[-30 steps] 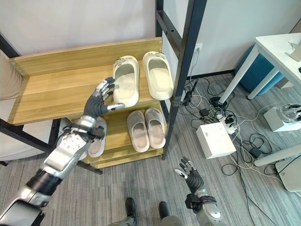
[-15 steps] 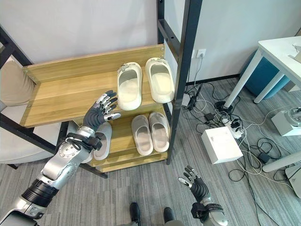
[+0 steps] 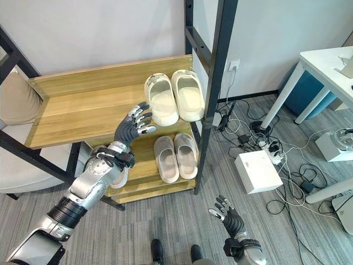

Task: Arrange the slippers neatly on the shoe rack.

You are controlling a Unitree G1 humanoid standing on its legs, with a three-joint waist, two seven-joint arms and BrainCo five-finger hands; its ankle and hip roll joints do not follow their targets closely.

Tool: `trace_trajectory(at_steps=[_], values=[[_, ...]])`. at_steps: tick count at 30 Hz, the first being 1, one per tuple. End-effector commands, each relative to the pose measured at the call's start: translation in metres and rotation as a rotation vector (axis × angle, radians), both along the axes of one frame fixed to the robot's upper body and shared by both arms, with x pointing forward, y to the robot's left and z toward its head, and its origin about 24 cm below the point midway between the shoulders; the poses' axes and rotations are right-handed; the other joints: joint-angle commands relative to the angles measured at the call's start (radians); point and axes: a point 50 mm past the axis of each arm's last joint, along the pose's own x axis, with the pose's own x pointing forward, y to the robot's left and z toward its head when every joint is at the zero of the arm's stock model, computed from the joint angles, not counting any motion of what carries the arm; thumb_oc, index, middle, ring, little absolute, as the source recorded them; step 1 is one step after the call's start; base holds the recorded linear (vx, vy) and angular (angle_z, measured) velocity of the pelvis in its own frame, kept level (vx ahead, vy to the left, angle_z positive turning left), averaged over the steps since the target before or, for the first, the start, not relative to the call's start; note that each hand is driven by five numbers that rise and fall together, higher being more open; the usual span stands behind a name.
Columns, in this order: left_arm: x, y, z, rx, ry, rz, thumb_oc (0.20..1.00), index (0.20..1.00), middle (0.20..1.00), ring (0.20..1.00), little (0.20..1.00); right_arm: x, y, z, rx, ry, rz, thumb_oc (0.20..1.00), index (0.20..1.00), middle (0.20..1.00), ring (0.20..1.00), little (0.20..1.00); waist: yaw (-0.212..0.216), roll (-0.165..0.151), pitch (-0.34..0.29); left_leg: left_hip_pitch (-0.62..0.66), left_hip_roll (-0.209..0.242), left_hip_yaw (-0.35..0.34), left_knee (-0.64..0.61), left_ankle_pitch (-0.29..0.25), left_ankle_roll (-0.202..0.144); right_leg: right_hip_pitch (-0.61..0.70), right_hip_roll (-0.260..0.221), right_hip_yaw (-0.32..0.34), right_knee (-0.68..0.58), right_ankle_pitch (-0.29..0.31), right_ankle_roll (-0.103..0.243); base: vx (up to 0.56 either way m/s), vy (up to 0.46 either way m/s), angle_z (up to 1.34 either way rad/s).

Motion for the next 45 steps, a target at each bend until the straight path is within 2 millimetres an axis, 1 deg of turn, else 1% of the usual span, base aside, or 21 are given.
trace_trajectory(at_steps=[1,5,8,13,14,15,17,18,19,21,22,23,25,26,27,28,29,32,36,39,45], values=[[0.012,0.001,0.025,-0.188,-0.069,0.035,1.0,1.0,1.0,1.0,1.0,0.007,0.01,0.013,0.03,-0.087,0.004,1.0,1.0,1.0,1.0,1.0,-0.014,-0.028,-0.015,0.118,0.074,0.011,0.001,-0.136,-0.06,-0.062,-0.078,-0.047,-0.006,-0.013,0.094,0.0,0.0,0.0],[-0.007,0.029,0.03,-0.469,-0.136,0.083,1.0,1.0,1.0,1.0,1.0,0.004,0.012,0.009,0.045,-0.085,-0.01,1.0,1.0,1.0,1.0,1.0,0.0,-0.032,-0.019,0.122,0.072,0.007,0.001,-0.136,-0.062,-0.053,-0.076,-0.049,-0.006,-0.017,0.091,0.0,0.0,0.0],[-0.028,0.033,0.037,-0.548,-0.218,0.003,1.0,1.0,1.0,1.0,1.0,-0.001,0.011,0.004,0.051,-0.066,-0.013,1.0,1.0,1.0,1.0,1.0,0.013,-0.031,-0.026,0.125,0.072,0.005,0.001,-0.138,-0.062,-0.048,-0.078,-0.051,-0.006,-0.018,0.09,0.0,0.0,0.0],[-0.063,0.024,0.027,-0.502,-0.216,-0.182,1.0,1.0,1.0,1.0,1.0,-0.004,0.014,-0.001,0.078,-0.054,-0.006,1.0,1.0,1.0,1.0,1.0,0.038,-0.029,-0.031,0.127,0.071,-0.003,0.001,-0.14,-0.059,-0.035,-0.079,-0.063,-0.006,-0.023,0.088,0.0,0.002,0.02],[-0.075,0.017,0.019,-0.453,-0.178,-0.29,1.0,1.0,1.0,1.0,1.0,-0.003,0.015,-0.001,0.084,-0.056,0.011,1.0,1.0,1.0,1.0,1.0,0.048,-0.03,-0.033,0.128,0.07,-0.008,0.001,-0.143,-0.058,-0.033,-0.079,-0.068,-0.006,-0.024,0.088,0.0,0.0,0.0],[-0.075,0.017,0.019,-0.452,-0.177,-0.29,1.0,1.0,1.0,1.0,1.0,-0.003,0.015,-0.001,0.085,-0.056,0.011,1.0,1.0,1.0,1.0,1.0,0.048,-0.03,-0.034,0.128,0.07,-0.008,0.001,-0.143,-0.058,-0.033,-0.079,-0.068,-0.006,-0.024,0.088,0.0,0.0,0.0],[-0.087,0.009,0.005,-0.394,-0.106,-0.394,1.0,1.0,1.0,1.0,1.0,-0.003,0.016,-0.001,0.089,-0.055,0.028,1.0,1.0,1.0,1.0,1.0,0.057,-0.03,-0.036,0.129,0.069,-0.011,0.001,-0.143,-0.056,-0.03,-0.079,-0.071,-0.006,-0.024,0.088,0.0,0.025,0.02],[-0.105,-0.005,-0.025,-0.305,0.052,-0.539,1.0,1.0,1.0,1.0,1.0,0.0,0.017,0.001,0.089,-0.066,0.063,1.0,1.0,1.0,1.0,1.0,0.065,-0.031,-0.038,0.13,0.069,-0.012,0.001,-0.144,-0.054,-0.028,-0.079,-0.074,-0.006,-0.023,0.089,0.0,0.0,0.0],[-0.105,-0.005,-0.025,-0.305,0.052,-0.539,1.0,1.0,1.0,1.0,1.0,0.0,0.017,0.001,0.089,-0.066,0.062,1.0,1.0,1.0,1.0,1.0,0.065,-0.031,-0.038,0.13,0.069,-0.012,0.001,-0.144,-0.054,-0.028,-0.079,-0.073,-0.006,-0.023,0.089,0.0,0.0,0.0],[-0.112,-0.006,-0.047,-0.234,0.146,-0.574,1.0,1.0,1.0,1.0,1.0,0.001,0.018,0.002,0.094,-0.069,0.077,1.0,1.0,1.0,1.0,1.0,0.067,-0.032,-0.04,0.131,0.07,-0.013,0.001,-0.145,-0.054,-0.026,-0.079,-0.074,-0.006,-0.023,0.089,0.0,0.0,0.0],[-0.123,-0.004,-0.069,-0.15,0.242,-0.596,1.0,1.0,1.0,1.0,1.0,0.002,0.018,0.003,0.093,-0.071,0.094,1.0,1.0,1.0,1.0,1.0,0.069,-0.033,-0.04,0.132,0.069,-0.014,0.001,-0.145,-0.052,-0.025,-0.079,-0.074,-0.006,-0.022,0.089,0.01,0.03,0.0],[-0.128,0.0,-0.08,-0.1,0.284,-0.59,1.0,1.0,1.0,1.0,1.0,0.003,0.018,0.003,0.098,-0.07,0.097,1.0,1.0,1.0,1.0,1.0,0.069,-0.034,-0.04,0.132,0.069,-0.015,0.001,-0.146,-0.052,-0.024,-0.079,-0.074,-0.006,-0.021,0.09,0.0,0.0,0.0],[-0.128,0.0,-0.08,-0.099,0.284,-0.589,1.0,1.0,1.0,1.0,1.0,0.002,0.019,0.002,0.099,-0.069,0.097,1.0,1.0,1.0,1.0,1.0,0.068,-0.034,-0.041,0.133,0.069,-0.015,0.001,-0.146,-0.052,-0.024,-0.079,-0.074,-0.006,-0.021,0.091,0.0,0.0,0.0],[-0.137,0.006,-0.103,-0.022,0.371,-0.561,1.0,1.0,1.0,1.0,1.0,0.003,0.018,0.002,0.104,-0.068,0.099,1.0,1.0,1.0,1.0,1.0,0.069,-0.036,-0.041,0.133,0.069,-0.014,0.001,-0.146,-0.051,-0.024,-0.079,-0.073,-0.006,-0.021,0.091,0.0,0.0,0.0],[-0.137,0.006,-0.103,-0.022,0.371,-0.561,1.0,1.0,1.0,1.0,1.0,0.003,0.018,0.002,0.104,-0.067,0.099,1.0,1.0,1.0,1.0,1.0,0.069,-0.036,-0.041,0.133,0.069,-0.014,0.001,-0.146,-0.051,-0.024,-0.079,-0.073,-0.006,-0.021,0.092,0.0,0.0,0.0],[-0.148,0.015,-0.127,0.053,0.467,-0.494,1.0,1.0,1.0,1.0,1.0,0.002,0.018,0.002,0.108,-0.06,0.098,1.0,1.0,1.0,1.0,1.0,0.071,-0.038,-0.042,0.135,0.069,-0.015,0.001,-0.147,-0.049,-0.023,-0.078,-0.072,-0.006,-0.02,0.091,0.0,0.0,0.0],[-0.148,0.015,-0.128,0.053,0.466,-0.494,1.0,1.0,1.0,1.0,1.0,0.002,0.018,0.001,0.108,-0.059,0.099,1.0,1.0,1.0,1.0,1.0,0.07,-0.038,-0.043,0.135,0.069,-0.015,0.001,-0.147,-0.049,-0.023,-0.078,-0.073,-0.006,-0.02,0.091,0.0,0.0,0.0],[-0.167,0.032,-0.182,0.085,0.691,-0.272,1.0,1.0,1.0,1.0,1.0,0.003,0.019,-0.001,0.11,-0.047,0.06,1.0,1.0,1.0,1.0,1.0,0.075,-0.046,-0.044,0.134,0.069,-0.022,0.001,-0.146,-0.045,-0.023,-0.079,-0.075,-0.006,-0.02,0.088,-0.01,0.004,0.03],[-0.174,0.042,-0.214,0.154,0.806,-0.097,1.0,1.0,1.0,1.0,1.0,0.007,0.017,-0.003,0.075,-0.043,0.016,1.0,1.0,1.0,1.0,1.0,0.078,-0.052,-0.046,0.132,0.067,-0.03,0.001,-0.144,-0.044,-0.021,-0.081,-0.083,-0.006,-0.021,0.085,-0.01,0.005,0.13],[-0.185,0.055,-0.241,0.06,0.953,0.127,1.0,1.0,1.0,1.0,1.0,0.01,0.016,-0.006,0.052,-0.034,-0.03,1.0,1.0,1.0,1.0,1.0,0.086,-0.058,-0.049,0.129,0.064,-0.035,0.001,-0.14,-0.043,-0.021,-0.082,-0.089,-0.006,-0.019,0.081,0.0,0.005,0.05],[-0.181,0.066,-0.243,-0.044,0.954,0.293,1.0,1.0,1.0,1.0,1.0,0.011,0.013,-0.012,0.001,-0.011,-0.062,1.0,1.0,1.0,1.0,1.0,0.096,-0.066,-0.051,0.131,0.061,-0.04,0.001,-0.139,-0.041,-0.015,-0.085,-0.095,-0.006,-0.021,0.079,0.0,0.0,0.0]])
